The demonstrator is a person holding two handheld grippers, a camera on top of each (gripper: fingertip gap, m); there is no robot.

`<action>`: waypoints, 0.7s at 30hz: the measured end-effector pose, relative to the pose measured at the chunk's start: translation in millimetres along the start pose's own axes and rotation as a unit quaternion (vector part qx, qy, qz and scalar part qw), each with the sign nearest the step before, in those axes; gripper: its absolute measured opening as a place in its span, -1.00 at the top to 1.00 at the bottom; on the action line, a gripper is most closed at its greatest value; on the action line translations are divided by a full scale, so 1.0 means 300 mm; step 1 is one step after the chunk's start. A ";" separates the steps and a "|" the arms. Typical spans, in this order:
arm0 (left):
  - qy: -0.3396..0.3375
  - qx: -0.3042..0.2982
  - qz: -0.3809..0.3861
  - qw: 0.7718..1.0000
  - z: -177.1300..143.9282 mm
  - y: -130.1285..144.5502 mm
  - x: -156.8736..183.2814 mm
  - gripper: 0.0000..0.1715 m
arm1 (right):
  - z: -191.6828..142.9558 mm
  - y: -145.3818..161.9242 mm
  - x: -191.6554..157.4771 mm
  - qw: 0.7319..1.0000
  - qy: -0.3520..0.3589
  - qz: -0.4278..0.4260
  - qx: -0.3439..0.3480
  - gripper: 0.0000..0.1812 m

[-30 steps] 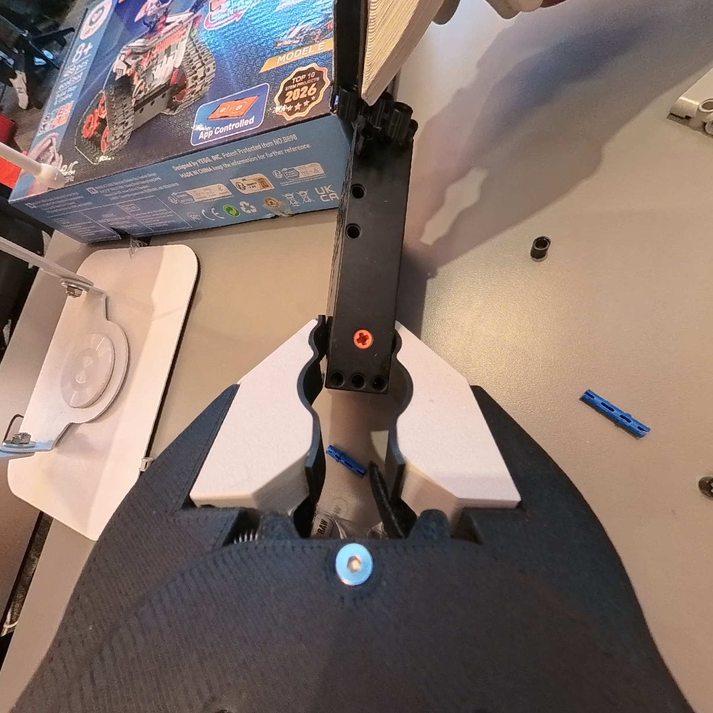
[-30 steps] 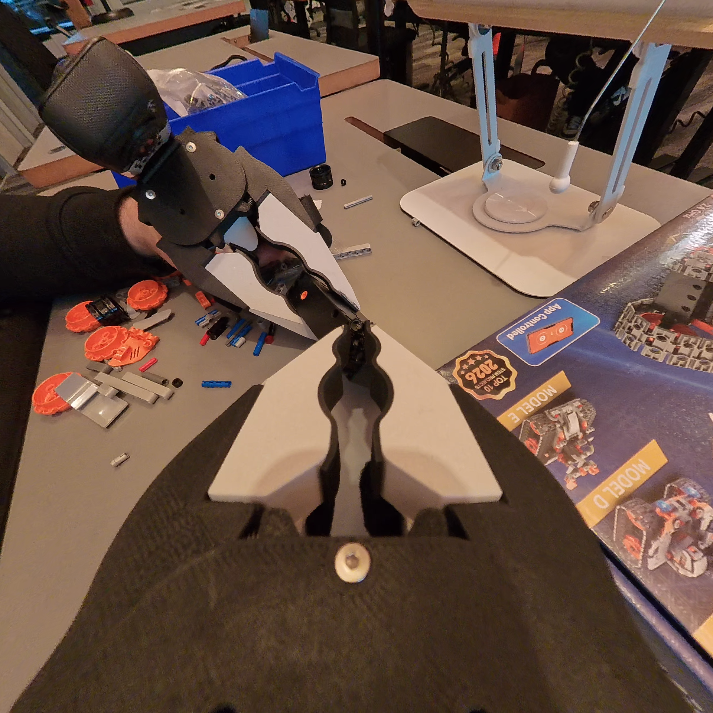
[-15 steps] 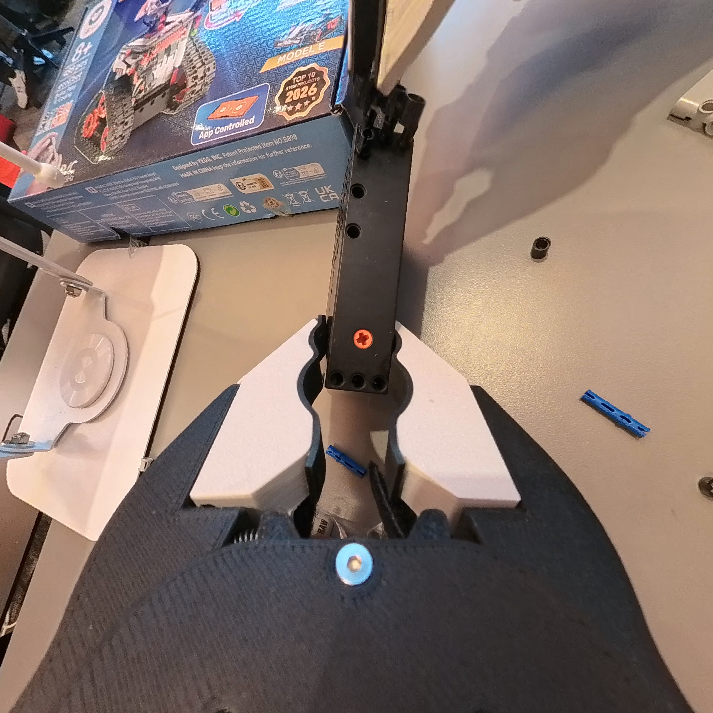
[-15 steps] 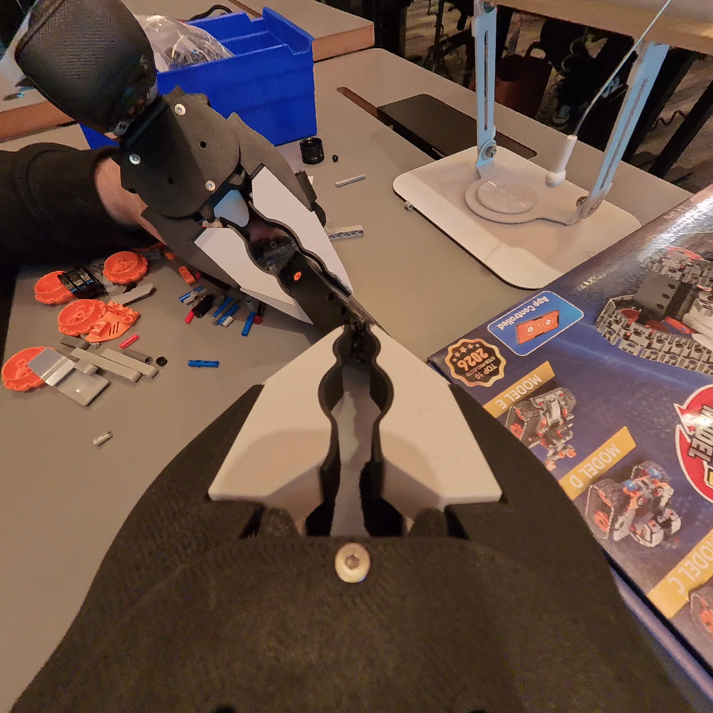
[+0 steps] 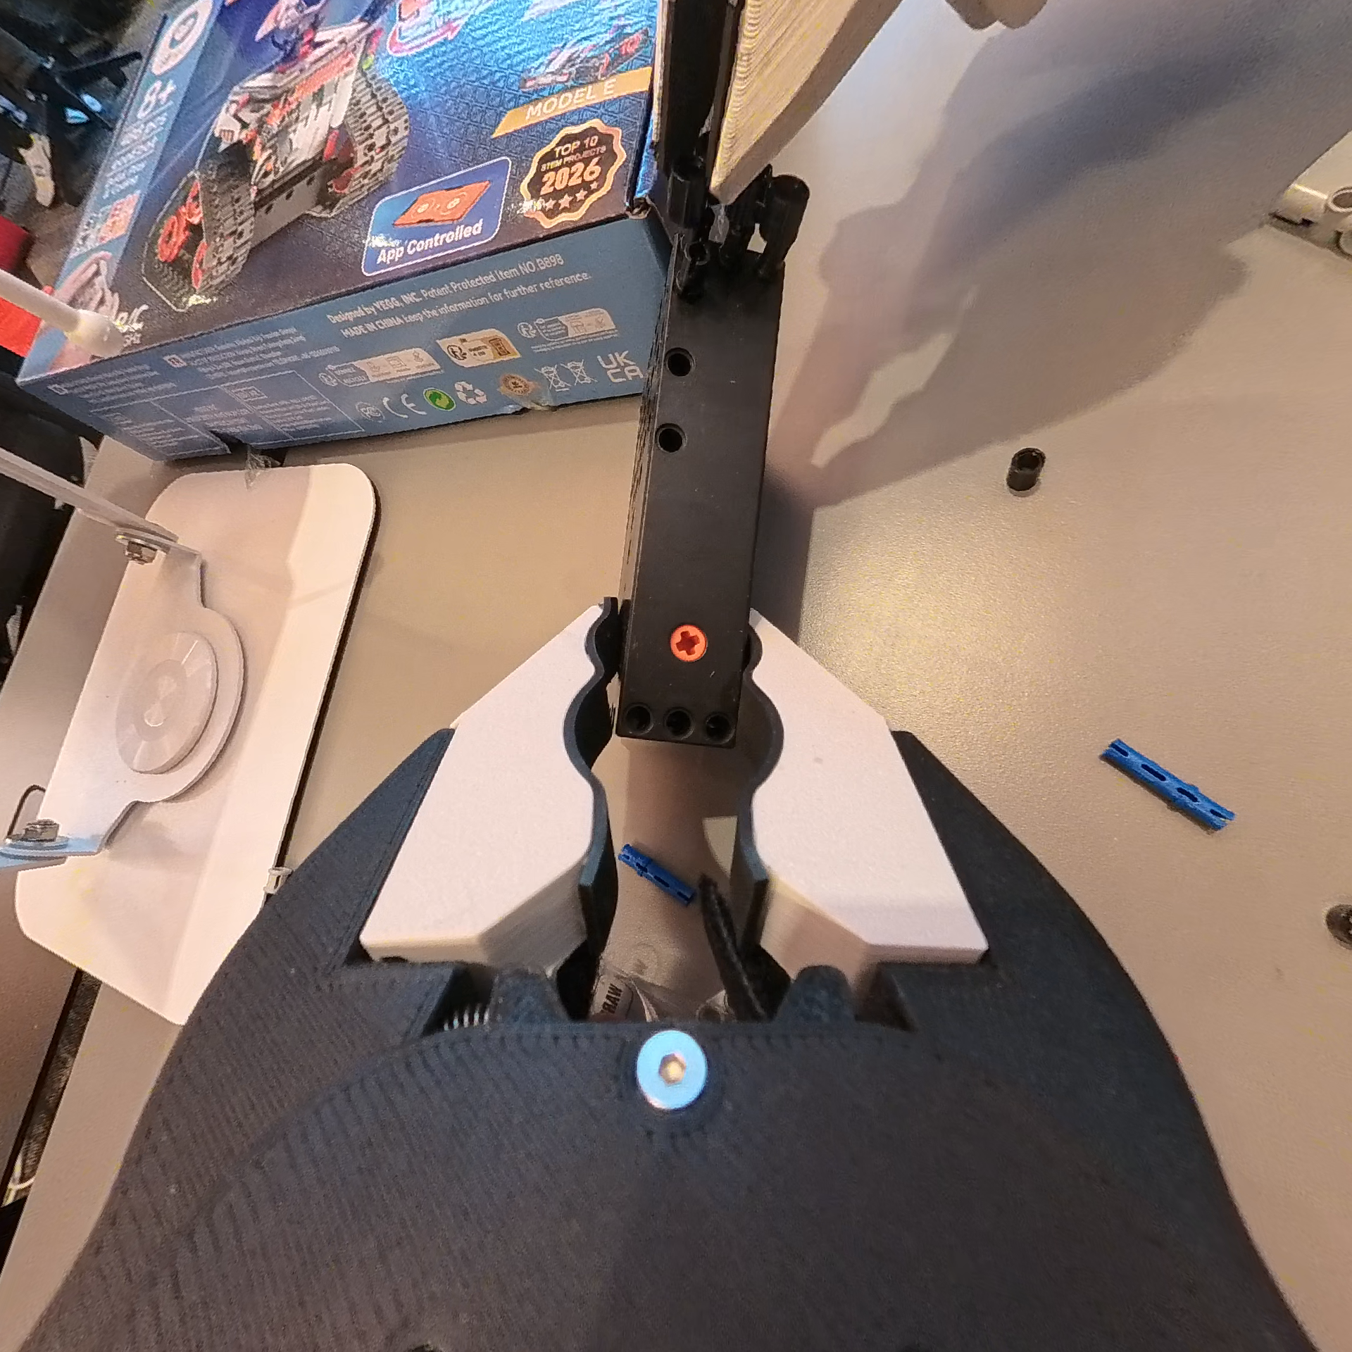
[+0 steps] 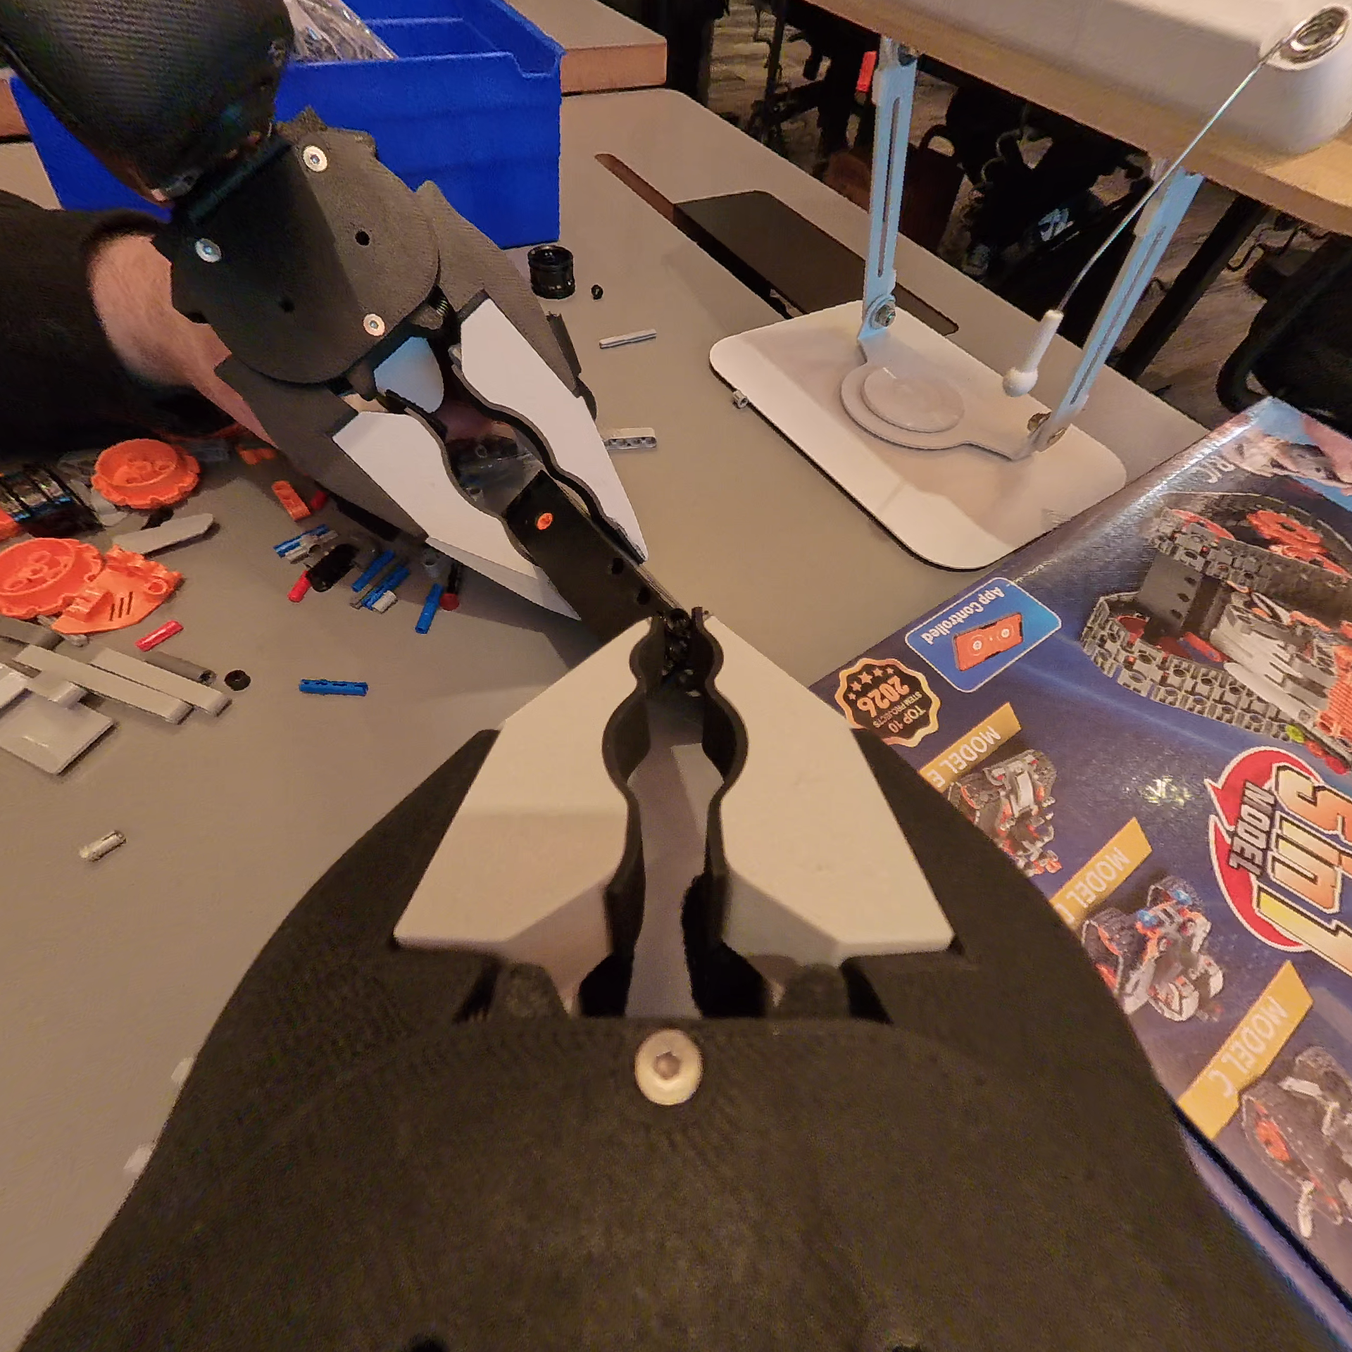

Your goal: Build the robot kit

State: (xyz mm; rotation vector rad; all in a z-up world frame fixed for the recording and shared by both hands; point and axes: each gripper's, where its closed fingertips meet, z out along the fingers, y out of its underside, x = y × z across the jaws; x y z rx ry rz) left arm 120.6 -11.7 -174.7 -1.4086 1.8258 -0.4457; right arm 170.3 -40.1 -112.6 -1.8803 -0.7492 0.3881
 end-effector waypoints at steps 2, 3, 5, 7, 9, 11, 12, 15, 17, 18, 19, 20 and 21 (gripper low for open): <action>0.000 0.000 0.000 1.000 0.000 0.000 0.000 0.67 | 0.001 0.000 0.000 1.000 0.006 -0.006 -0.003 0.94; 0.000 0.000 0.000 1.000 0.000 0.000 0.000 0.67 | 0.001 0.000 0.000 1.000 0.008 -0.008 -0.003 0.94; 0.000 0.000 0.001 1.000 0.000 0.000 0.001 0.67 | 0.001 0.002 -0.002 1.000 0.007 -0.006 -0.004 0.94; 0.001 0.000 0.002 1.000 0.000 0.000 0.002 0.67 | 0.002 0.004 -0.004 1.000 0.004 -0.002 -0.004 0.93; 0.000 0.000 0.002 1.000 0.000 0.000 0.002 0.67 | 0.002 0.007 -0.003 1.000 0.003 0.001 -0.006 0.93; 0.001 0.000 0.002 1.000 0.000 0.000 0.002 0.67 | 0.002 0.008 -0.005 1.000 0.003 0.000 -0.009 0.93; 0.001 0.000 0.003 1.000 0.000 0.000 0.003 0.67 | 0.001 0.009 -0.006 1.000 0.003 0.000 -0.010 0.92; 0.001 0.000 0.003 1.000 0.001 0.000 0.003 0.67 | 0.000 0.011 -0.006 1.000 0.004 0.000 -0.014 0.92; 0.001 0.001 0.003 1.000 0.001 0.000 0.003 0.67 | 0.000 0.011 -0.006 1.000 0.007 -0.003 -0.016 0.93; 0.002 0.001 0.003 1.000 0.001 0.000 0.003 0.67 | 0.000 0.011 -0.004 1.000 0.009 -0.006 -0.017 0.94; 0.002 0.001 0.003 1.000 0.001 0.000 0.003 0.67 | 0.000 0.012 -0.004 1.000 0.012 -0.010 -0.019 0.94; 0.002 0.001 0.003 1.000 0.001 0.000 0.003 0.67 | 0.000 0.013 -0.004 1.000 0.014 -0.013 -0.021 0.94; 0.002 0.001 0.003 1.000 0.001 0.000 0.004 0.67 | -0.001 0.013 -0.004 1.000 0.015 -0.014 -0.022 0.94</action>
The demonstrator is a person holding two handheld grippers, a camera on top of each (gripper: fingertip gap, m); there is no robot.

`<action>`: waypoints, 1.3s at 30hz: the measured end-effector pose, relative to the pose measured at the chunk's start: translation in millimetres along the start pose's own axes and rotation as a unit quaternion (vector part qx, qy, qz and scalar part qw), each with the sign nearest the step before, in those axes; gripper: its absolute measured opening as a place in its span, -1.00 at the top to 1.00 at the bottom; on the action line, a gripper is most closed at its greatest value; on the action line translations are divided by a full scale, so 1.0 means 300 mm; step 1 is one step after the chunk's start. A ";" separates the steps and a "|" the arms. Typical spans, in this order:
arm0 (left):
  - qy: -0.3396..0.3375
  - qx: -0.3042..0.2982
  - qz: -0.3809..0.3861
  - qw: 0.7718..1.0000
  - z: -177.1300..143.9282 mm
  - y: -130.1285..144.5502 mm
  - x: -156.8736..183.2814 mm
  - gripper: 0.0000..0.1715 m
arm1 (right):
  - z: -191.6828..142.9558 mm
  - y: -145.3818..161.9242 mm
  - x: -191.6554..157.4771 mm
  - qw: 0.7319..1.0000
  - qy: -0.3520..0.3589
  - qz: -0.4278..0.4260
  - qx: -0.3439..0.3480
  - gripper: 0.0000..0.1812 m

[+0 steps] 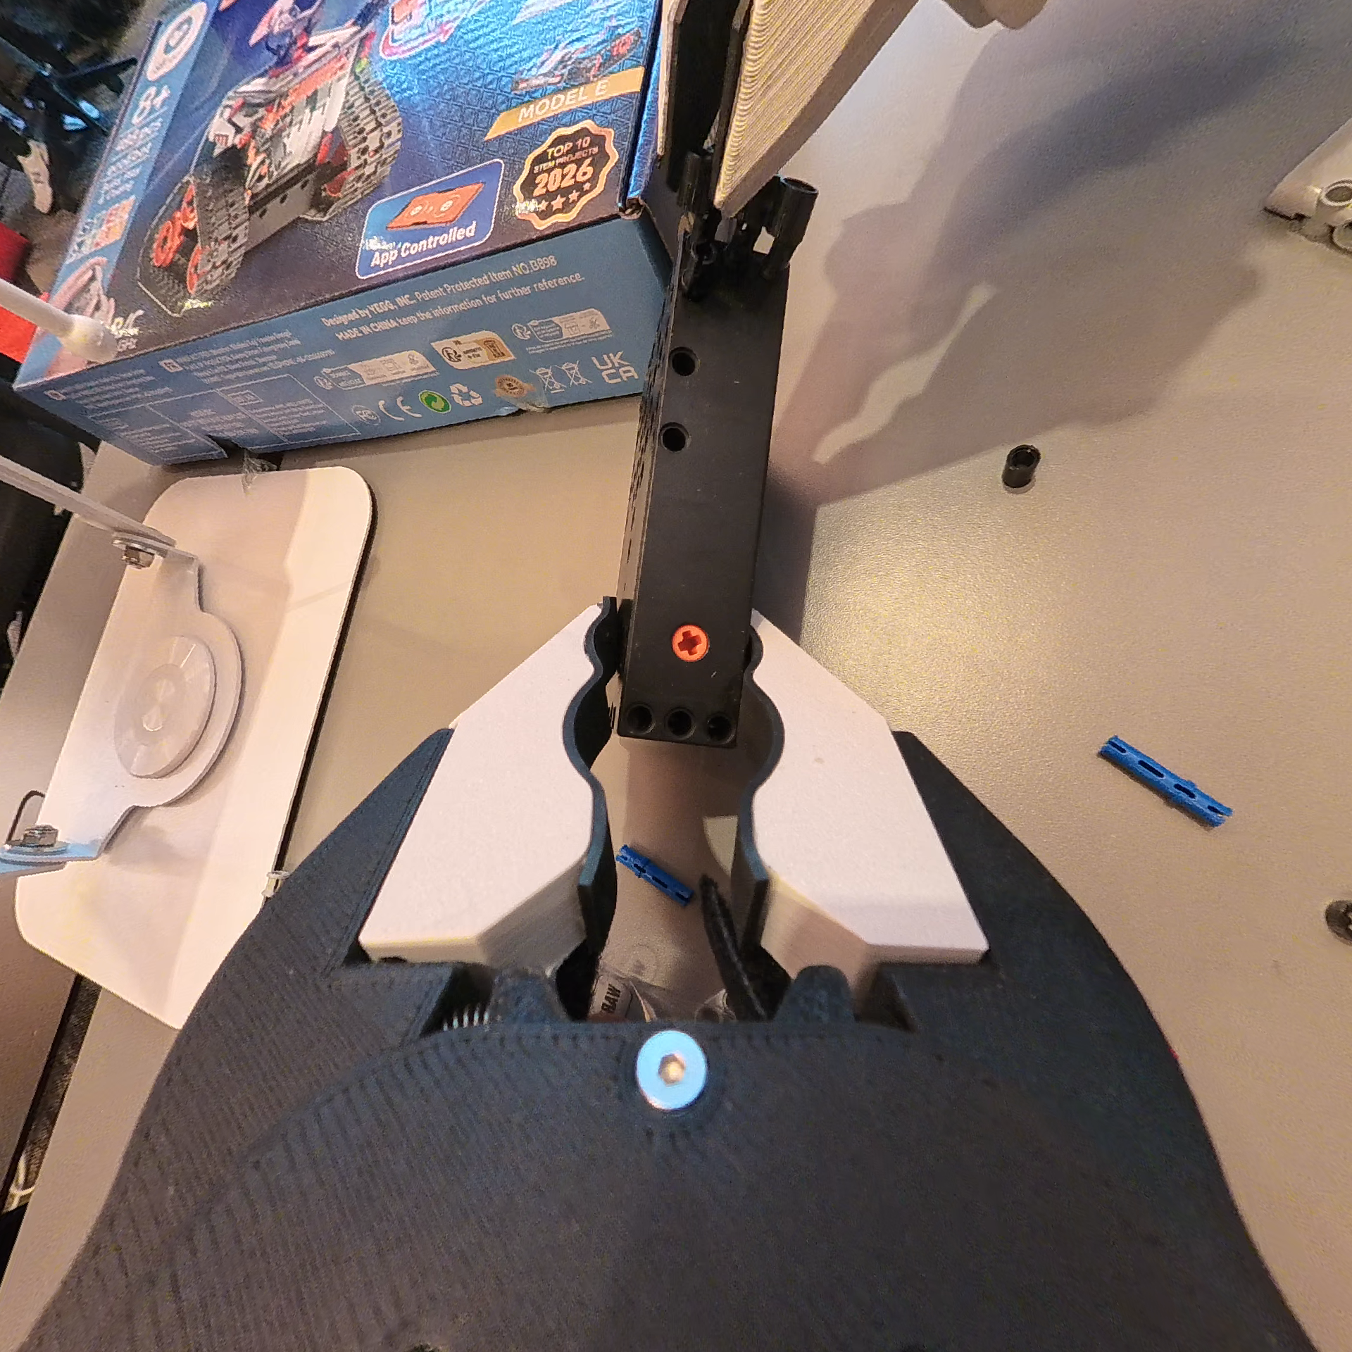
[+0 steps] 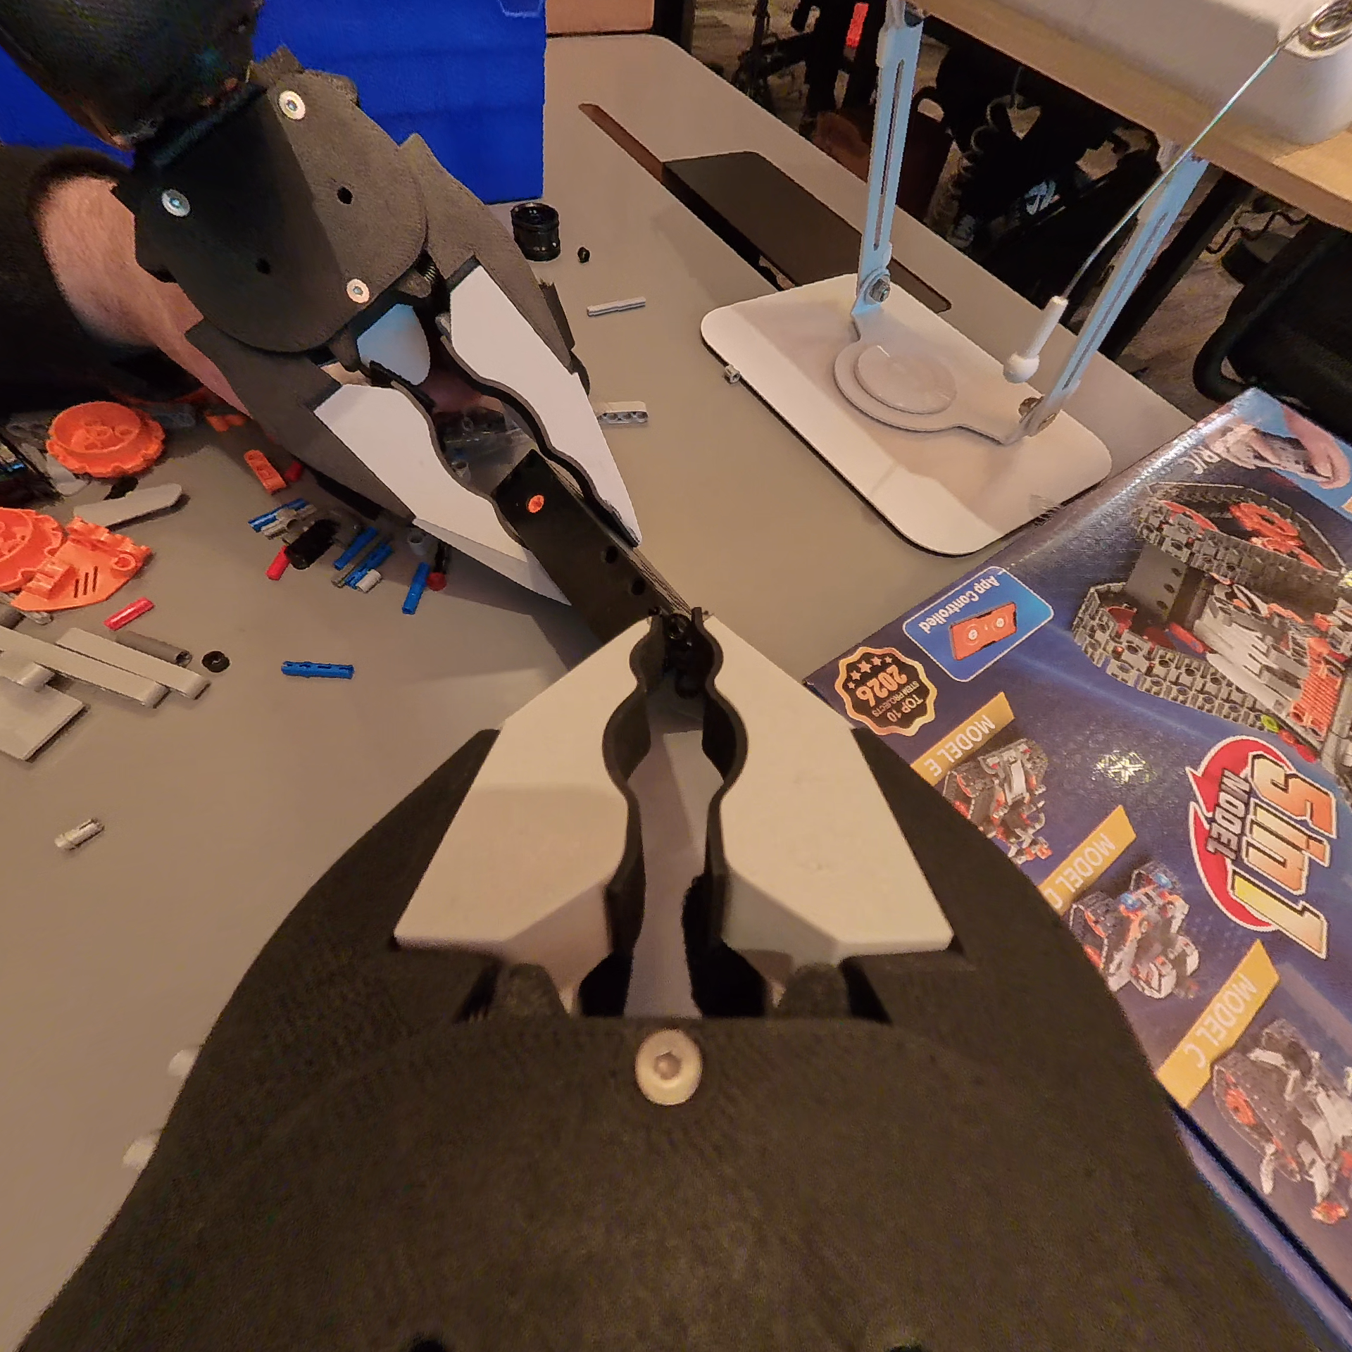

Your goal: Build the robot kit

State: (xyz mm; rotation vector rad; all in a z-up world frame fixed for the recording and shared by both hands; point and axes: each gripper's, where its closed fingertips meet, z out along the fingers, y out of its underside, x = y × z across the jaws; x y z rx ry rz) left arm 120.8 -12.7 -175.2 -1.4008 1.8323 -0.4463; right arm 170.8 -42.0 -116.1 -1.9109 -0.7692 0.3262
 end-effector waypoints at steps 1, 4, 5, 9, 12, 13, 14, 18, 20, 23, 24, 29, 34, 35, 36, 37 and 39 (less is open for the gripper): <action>0.000 0.000 0.000 1.000 0.000 0.000 0.000 0.67 | 0.000 0.000 0.000 1.000 0.002 -0.003 -0.001 0.94; 0.000 0.000 0.000 1.000 0.000 0.000 0.000 0.67 | -0.001 -0.001 -0.001 1.000 0.005 -0.008 -0.003 0.94; 0.000 0.000 0.000 1.000 0.000 0.000 -0.001 0.67 | -0.002 -0.002 -0.004 1.000 0.003 -0.009 -0.002 0.95; 0.000 0.000 -0.001 1.000 0.000 0.000 -0.001 0.67 | -0.006 -0.004 -0.006 1.000 0.004 -0.014 -0.003 0.94; 0.000 0.000 -0.001 1.000 0.000 0.000 -0.001 0.67 | -0.012 -0.010 -0.004 1.000 0.006 -0.016 0.001 0.94; 0.000 0.000 -0.001 1.000 0.000 0.000 -0.001 0.67 | -0.014 -0.012 -0.002 1.000 0.007 -0.016 0.002 0.94; 0.000 0.000 -0.001 1.000 0.000 0.000 -0.001 0.67 | -0.016 -0.015 -0.001 1.000 0.008 -0.016 0.004 0.95; 0.000 0.000 -0.001 1.000 0.000 0.000 -0.001 0.67 | -0.026 -0.012 0.006 1.000 0.013 -0.023 0.000 0.95; 0.000 0.000 -0.001 1.000 0.000 0.000 -0.001 0.67 | -0.033 -0.011 0.010 1.000 0.013 -0.023 -0.001 0.95; 0.000 0.000 -0.001 1.000 0.000 0.000 -0.001 0.67 | -0.032 -0.002 0.005 0.999 0.009 -0.030 -0.009 0.94; 0.000 0.000 -0.001 1.000 0.000 0.001 -0.001 0.67 | -0.029 0.004 0.006 0.999 0.011 -0.034 -0.015 0.94; -0.001 -0.001 -0.001 1.000 0.000 0.001 -0.001 0.67 | -0.022 0.019 0.004 0.998 0.016 -0.052 -0.031 0.94; -0.001 -0.001 0.000 1.000 0.000 0.001 -0.001 0.67 | -0.014 0.033 0.004 0.996 0.023 -0.070 -0.045 0.94; -0.001 -0.001 0.000 1.000 0.000 0.001 -0.001 0.67 | -0.014 0.030 0.003 0.996 0.023 -0.073 -0.044 0.94; -0.001 -0.001 0.000 1.000 0.000 0.001 -0.001 0.67 | -0.015 0.026 0.002 0.996 0.024 -0.075 -0.042 0.94; -0.001 -0.001 0.000 1.000 0.000 0.001 -0.001 0.67 | -0.015 0.026 0.004 0.995 0.028 -0.082 -0.043 0.94; -0.001 -0.001 0.000 1.000 0.000 0.000 -0.001 0.67 | -0.011 0.033 0.002 0.994 0.031 -0.095 -0.052 0.94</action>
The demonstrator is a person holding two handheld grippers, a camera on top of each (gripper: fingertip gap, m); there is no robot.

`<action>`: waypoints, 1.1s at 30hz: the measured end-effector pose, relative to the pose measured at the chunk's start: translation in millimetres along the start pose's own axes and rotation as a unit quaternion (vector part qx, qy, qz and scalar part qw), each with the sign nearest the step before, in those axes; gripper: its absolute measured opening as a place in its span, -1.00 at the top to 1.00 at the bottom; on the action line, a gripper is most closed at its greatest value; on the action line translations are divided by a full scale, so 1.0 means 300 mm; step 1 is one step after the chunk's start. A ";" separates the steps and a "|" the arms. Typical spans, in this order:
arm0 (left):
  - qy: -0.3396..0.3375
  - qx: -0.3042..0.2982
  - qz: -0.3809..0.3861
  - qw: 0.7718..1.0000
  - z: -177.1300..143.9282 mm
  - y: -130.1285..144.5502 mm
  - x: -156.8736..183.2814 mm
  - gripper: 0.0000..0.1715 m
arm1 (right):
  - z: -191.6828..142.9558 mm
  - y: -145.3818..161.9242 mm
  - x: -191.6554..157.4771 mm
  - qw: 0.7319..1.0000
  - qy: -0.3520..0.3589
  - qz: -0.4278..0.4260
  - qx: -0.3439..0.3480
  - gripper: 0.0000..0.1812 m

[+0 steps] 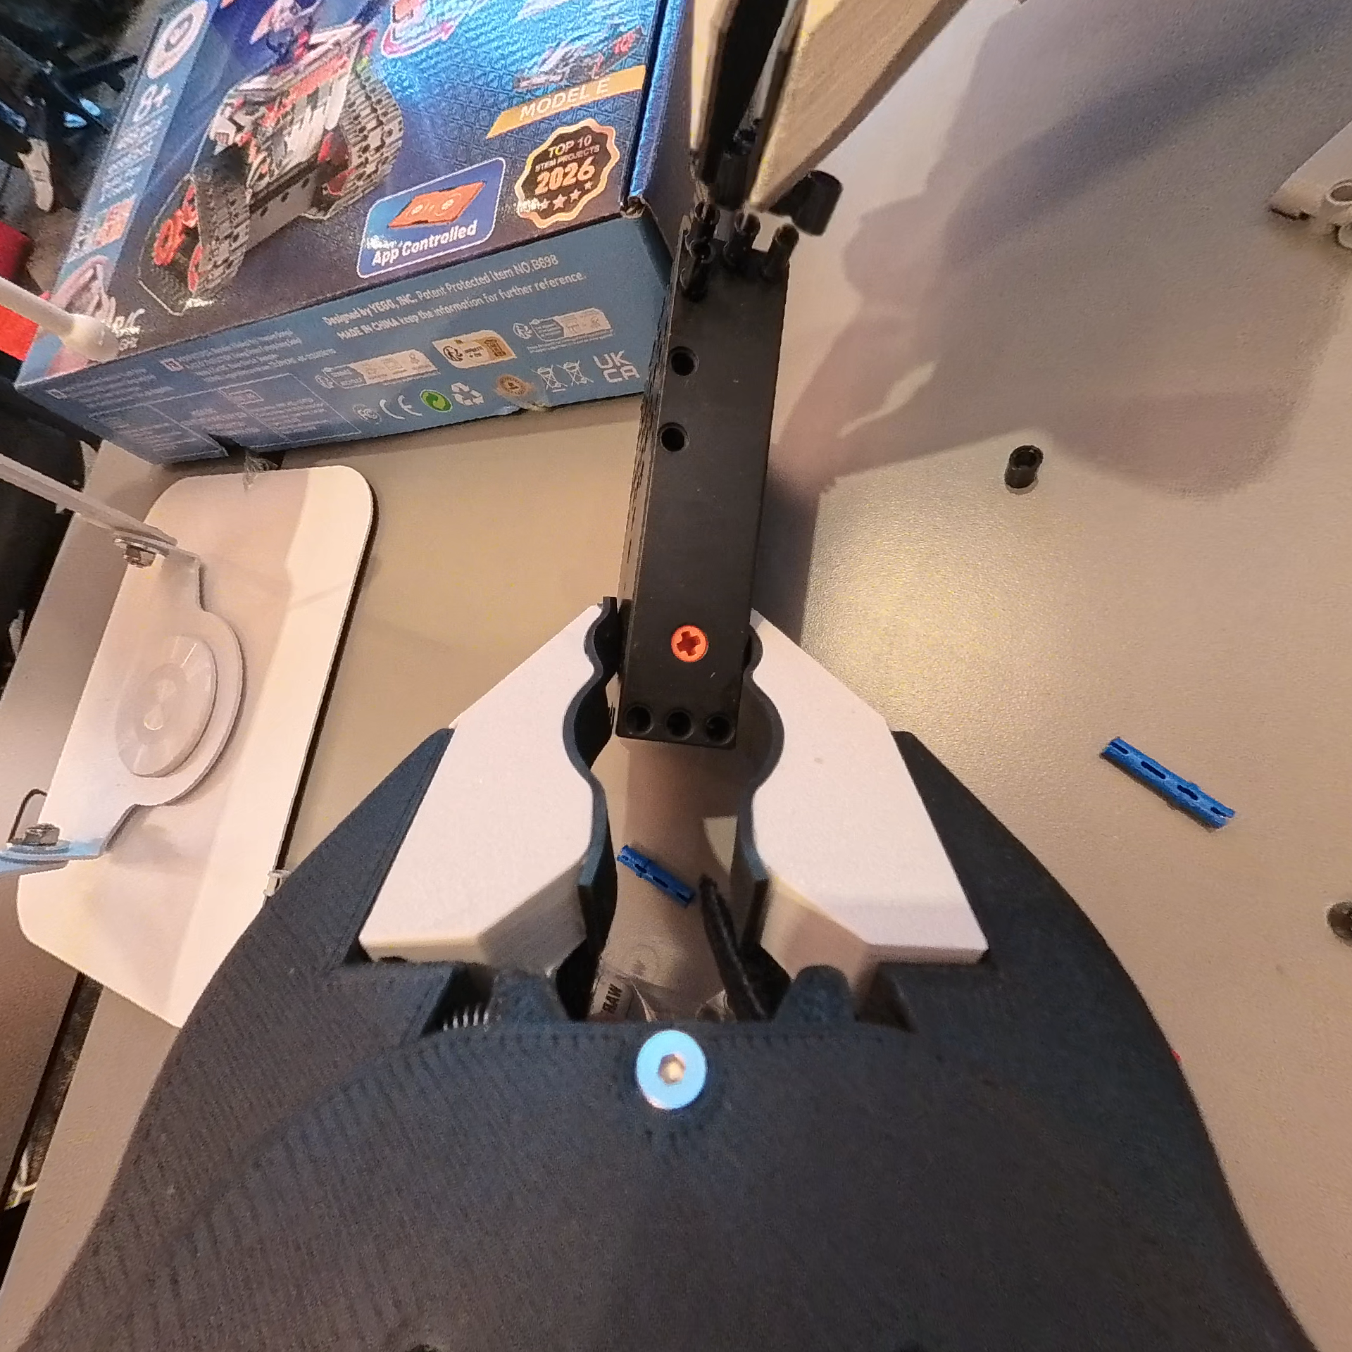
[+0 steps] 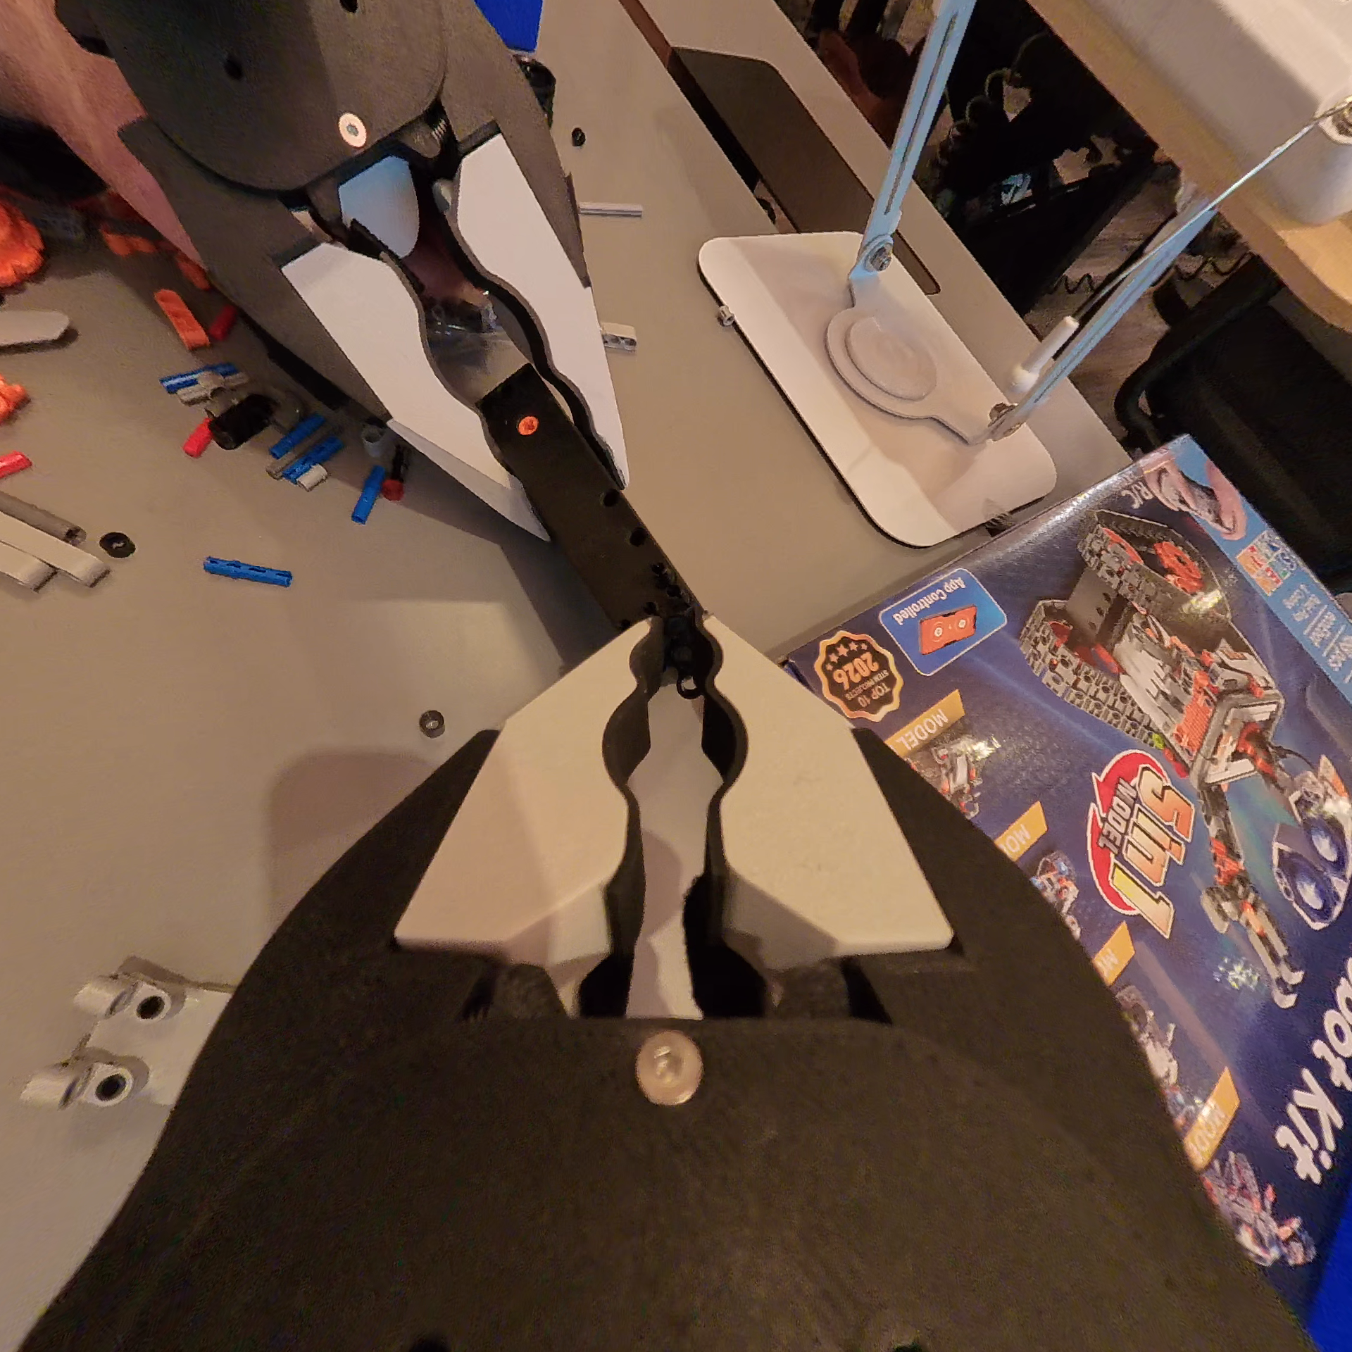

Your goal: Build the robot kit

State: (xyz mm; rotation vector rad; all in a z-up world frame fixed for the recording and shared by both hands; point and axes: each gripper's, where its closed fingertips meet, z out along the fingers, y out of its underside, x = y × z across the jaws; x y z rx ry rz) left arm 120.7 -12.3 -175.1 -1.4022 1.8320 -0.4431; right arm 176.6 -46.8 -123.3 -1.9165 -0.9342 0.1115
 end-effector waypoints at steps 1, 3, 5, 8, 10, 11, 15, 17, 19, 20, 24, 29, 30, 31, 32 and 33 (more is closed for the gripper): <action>0.000 0.000 0.000 1.000 0.000 0.000 0.000 0.67 | 0.003 0.002 -0.003 1.000 0.000 -0.002 -0.002 0.94; 0.000 0.000 0.000 1.000 0.000 0.000 0.000 0.67 | 0.010 0.007 -0.005 1.000 0.000 -0.005 -0.007 0.94; 0.000 0.000 0.000 1.000 0.000 0.000 0.000 0.67 | 0.011 0.007 -0.004 1.000 0.003 -0.009 -0.008 0.94; 0.000 0.000 -0.001 1.000 0.000 0.000 0.000 0.67 | 0.011 0.006 -0.003 1.000 0.003 -0.010 -0.009 0.94; 0.001 0.000 -0.001 1.000 0.000 0.000 -0.001 0.67 | 0.012 0.006 -0.002 1.000 0.001 -0.010 -0.009 0.94; 0.001 0.000 -0.002 1.000 0.000 0.000 -0.001 0.67 | 0.012 0.006 -0.001 1.000 0.000 -0.009 -0.008 0.94; 0.003 0.001 -0.006 1.000 0.001 -0.001 -0.004 0.68 | 0.016 0.002 0.007 1.000 -0.007 -0.004 -0.005 0.94; 0.004 0.001 -0.007 1.000 0.002 -0.001 -0.004 0.68 | 0.015 0.000 0.008 1.000 -0.008 -0.006 -0.006 0.94; 0.004 0.001 -0.007 1.000 0.002 -0.001 -0.004 0.67 | 0.008 -0.006 0.007 1.000 -0.007 -0.011 -0.004 0.94; 0.004 0.002 -0.007 1.000 0.002 -0.001 -0.004 0.68 | 0.003 -0.013 0.007 1.000 -0.007 -0.012 0.001 0.95; 0.004 0.002 -0.004 1.000 0.002 -0.001 -0.003 0.68 | -0.010 -0.038 0.005 1.000 -0.014 0.008 0.026 0.94; 0.004 0.002 -0.005 1.000 0.003 -0.001 -0.002 0.68 | -0.002 -0.026 0.007 0.998 -0.025 0.038 0.030 0.95; 0.004 0.002 -0.005 1.000 0.003 -0.001 -0.002 0.68 | -0.002 -0.023 0.008 0.998 -0.029 0.047 0.031 0.94; 0.004 0.002 -0.005 1.000 0.003 -0.001 -0.002 0.68 | -0.003 -0.019 0.008 0.998 -0.034 0.054 0.030 0.94; 0.004 0.003 -0.005 1.000 0.003 -0.002 -0.002 0.68 | -0.005 -0.016 0.010 0.997 -0.036 0.059 0.031 0.94; 0.004 0.003 -0.005 1.000 0.003 -0.001 -0.002 0.68 | -0.009 -0.013 0.011 0.997 -0.040 0.064 0.031 0.94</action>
